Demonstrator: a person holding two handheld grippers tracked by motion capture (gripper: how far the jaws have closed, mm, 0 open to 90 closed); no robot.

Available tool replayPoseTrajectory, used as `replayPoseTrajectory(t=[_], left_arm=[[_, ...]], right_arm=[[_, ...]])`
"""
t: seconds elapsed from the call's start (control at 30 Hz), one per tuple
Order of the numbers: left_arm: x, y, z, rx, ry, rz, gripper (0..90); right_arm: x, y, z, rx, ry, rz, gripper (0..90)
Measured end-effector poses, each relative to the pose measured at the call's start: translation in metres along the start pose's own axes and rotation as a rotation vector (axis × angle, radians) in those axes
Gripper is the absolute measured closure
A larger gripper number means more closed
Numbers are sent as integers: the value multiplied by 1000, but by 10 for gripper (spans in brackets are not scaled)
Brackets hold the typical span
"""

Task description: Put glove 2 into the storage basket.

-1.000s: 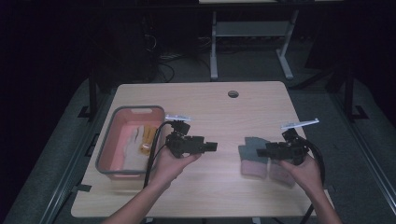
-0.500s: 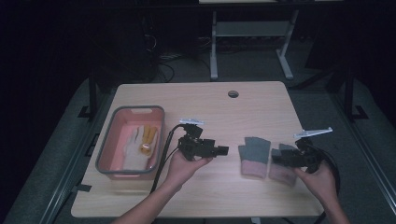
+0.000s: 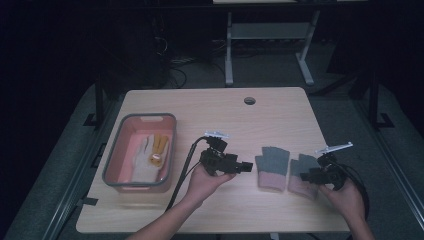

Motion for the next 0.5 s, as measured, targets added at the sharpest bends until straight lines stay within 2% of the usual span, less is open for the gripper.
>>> replayPoseTrajectory(t=[0.1,0.2,0.27,0.4,0.5], left_arm=[[-3,0,0,-6,2,5,242],[-6,-1,0,-5,4,9,242],[-8,-2,0,0,4,13,241],[-10,-3,-3,-3,0,15,241],[-11,-5,-7,-10,-5,19,243]], right_arm=[[-3,-2,-4,-32,15,9,466],[-5,-1,-1,-17,-7,19,484],[-5,-1,0,-23,-14,23,506],[-6,0,0,-35,-20,23,596],[-7,-1,0,-36,-19,9,709]])
Point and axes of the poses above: each handheld gripper's, and its own axes: x roughly backward along the jaws, y roughly out of its top, z roughly to its left, the point moved 5 cm from there along -x, roughly forward along the jaws, and after that the axes turned 12 degrees about y, right-handed, at the moved point
